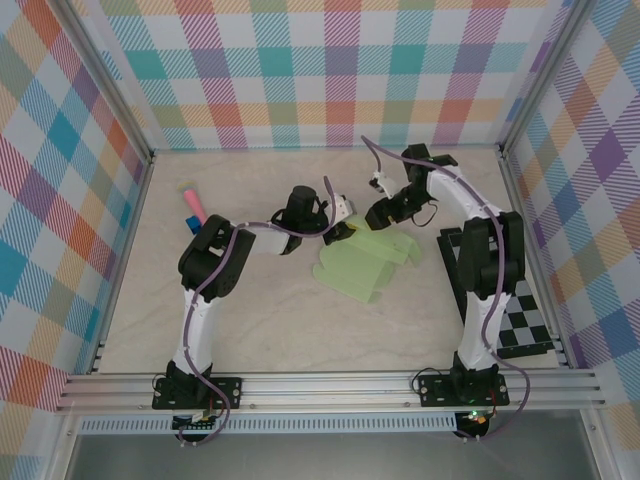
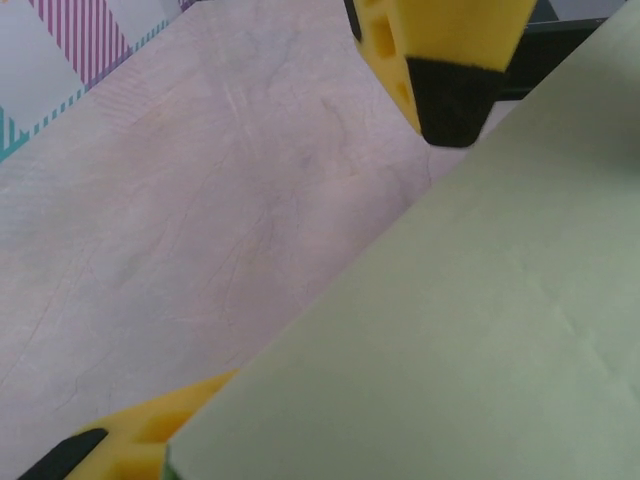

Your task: Fold the paper box

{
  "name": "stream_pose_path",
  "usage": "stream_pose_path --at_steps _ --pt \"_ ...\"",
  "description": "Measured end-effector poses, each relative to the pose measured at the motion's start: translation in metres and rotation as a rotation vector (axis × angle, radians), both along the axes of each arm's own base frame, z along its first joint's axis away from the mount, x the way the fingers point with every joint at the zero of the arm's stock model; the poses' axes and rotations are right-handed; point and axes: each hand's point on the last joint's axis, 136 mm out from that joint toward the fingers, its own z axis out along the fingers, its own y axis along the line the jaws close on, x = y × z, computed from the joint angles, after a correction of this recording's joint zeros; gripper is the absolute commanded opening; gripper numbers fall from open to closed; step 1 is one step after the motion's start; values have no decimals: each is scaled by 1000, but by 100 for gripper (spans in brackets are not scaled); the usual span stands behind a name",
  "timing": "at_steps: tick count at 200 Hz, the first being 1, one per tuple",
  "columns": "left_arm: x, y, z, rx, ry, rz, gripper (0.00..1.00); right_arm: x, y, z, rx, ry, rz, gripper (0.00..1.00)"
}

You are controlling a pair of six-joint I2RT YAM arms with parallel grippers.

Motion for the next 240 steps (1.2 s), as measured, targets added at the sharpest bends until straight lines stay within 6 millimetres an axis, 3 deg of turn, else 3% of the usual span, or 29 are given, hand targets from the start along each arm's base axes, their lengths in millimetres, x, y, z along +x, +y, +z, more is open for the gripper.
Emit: stream_pose_path --at_steps 29,102,110,160,172,240 --pt "4 3 -5 6 22 41 50 -3 3 -7 14 35 3 57" --pt "-3 13 -16 -8 59 106 62 -2 1 -8 2 31 -2 51" --pt "-6 16 -16 -5 63 113 70 -2 1 -8 2 32 -3 51" --pt "-13 31 -15 2 75 181 71 0 0 -9 -4 27 -6 49" --pt "-13 33 -13 -6 77 194 76 1 0 -9 -5 23 -7 48" --pt "-21 40 1 -58 114 228 76 2 -3 -11 -25 -3 -14 47"
